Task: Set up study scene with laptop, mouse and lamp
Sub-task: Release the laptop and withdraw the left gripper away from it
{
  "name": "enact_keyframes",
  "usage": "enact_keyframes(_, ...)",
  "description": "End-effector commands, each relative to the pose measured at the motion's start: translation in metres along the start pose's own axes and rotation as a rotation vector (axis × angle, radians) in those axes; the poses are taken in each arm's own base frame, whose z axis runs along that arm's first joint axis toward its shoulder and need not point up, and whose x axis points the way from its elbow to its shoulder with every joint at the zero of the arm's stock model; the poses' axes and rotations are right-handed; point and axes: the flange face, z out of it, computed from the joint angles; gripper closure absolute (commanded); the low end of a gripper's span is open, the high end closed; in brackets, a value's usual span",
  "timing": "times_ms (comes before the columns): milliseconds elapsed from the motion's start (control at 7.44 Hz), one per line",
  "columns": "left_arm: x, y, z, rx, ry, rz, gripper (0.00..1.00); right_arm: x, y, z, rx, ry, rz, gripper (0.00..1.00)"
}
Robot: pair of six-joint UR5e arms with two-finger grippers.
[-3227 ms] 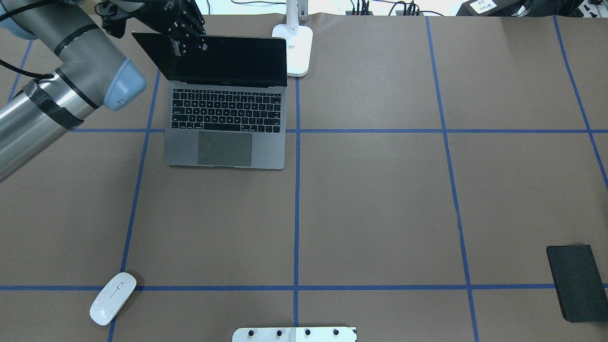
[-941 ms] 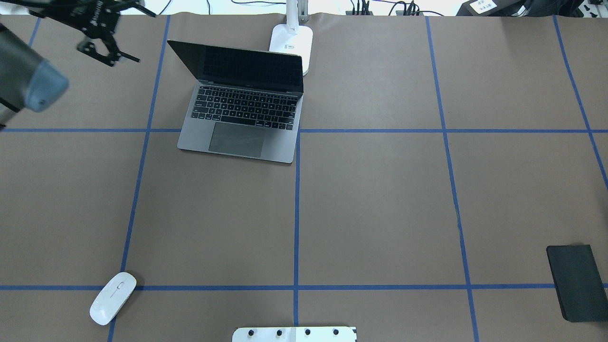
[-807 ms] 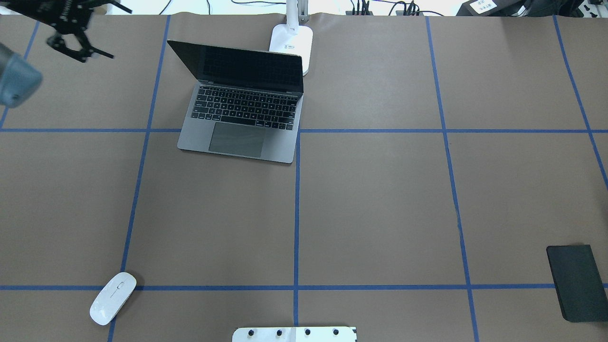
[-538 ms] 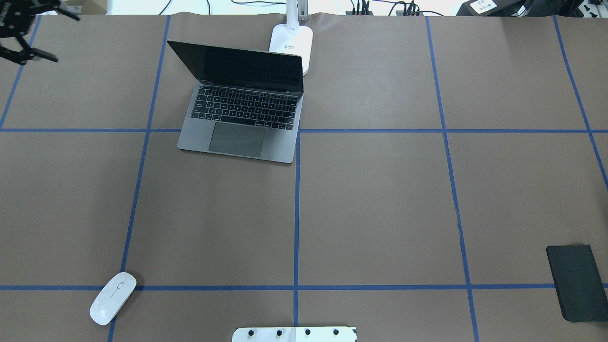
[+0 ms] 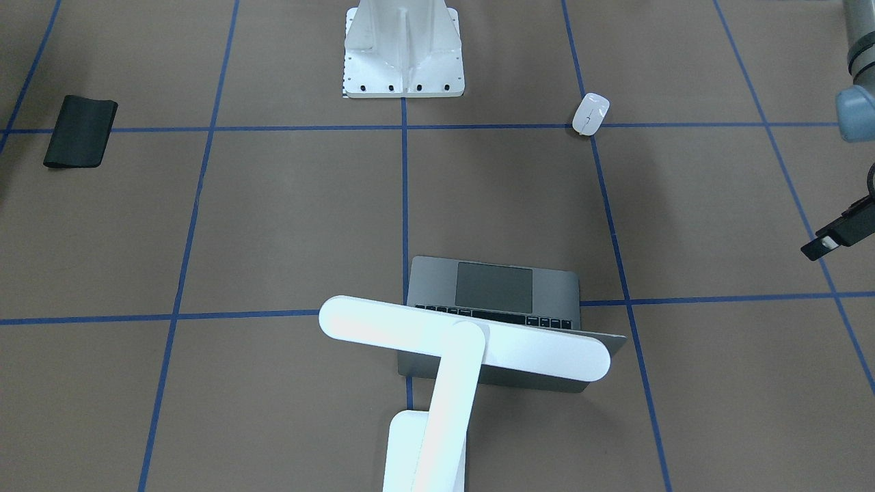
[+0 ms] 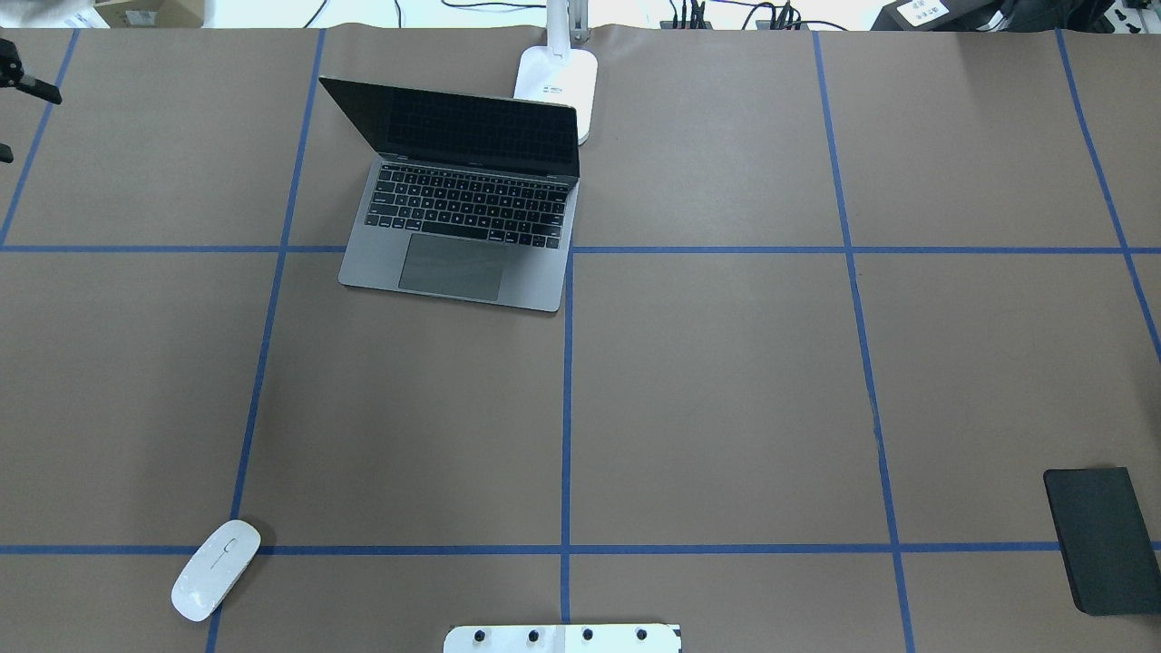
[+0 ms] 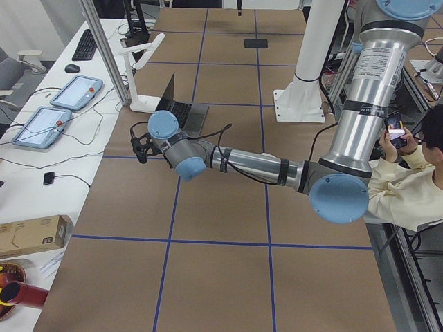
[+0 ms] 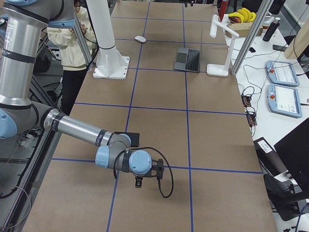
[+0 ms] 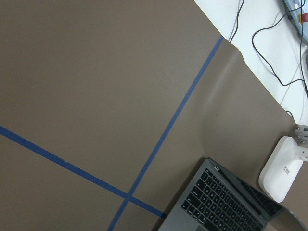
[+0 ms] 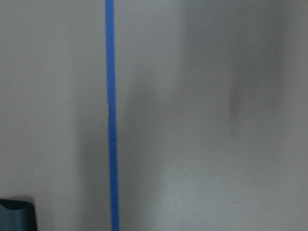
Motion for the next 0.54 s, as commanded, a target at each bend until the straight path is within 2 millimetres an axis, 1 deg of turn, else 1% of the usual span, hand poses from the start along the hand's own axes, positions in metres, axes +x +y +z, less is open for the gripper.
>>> enact_keyframes(0,-0.014,0.006,-0.003,0.000,-0.005,0.082,0.01,-0.030,0.001,0.035,-0.104,-0.129,-0.003,0.00)
enact_keyframes(134,-0.021,0.008,-0.004,0.001,-0.008,0.120,0.01,-0.033,0.006,0.048,-0.145,-0.132,-0.008,0.00)
enact_keyframes(269,-0.027,0.017,-0.008,0.001,-0.008,0.157,0.01,-0.035,0.010,0.061,-0.202,-0.129,0.015,0.00)
enact_keyframes(403,-0.035,0.030,-0.015,0.002,-0.005,0.189,0.01,-0.040,0.008,0.065,-0.217,-0.130,0.000,0.00)
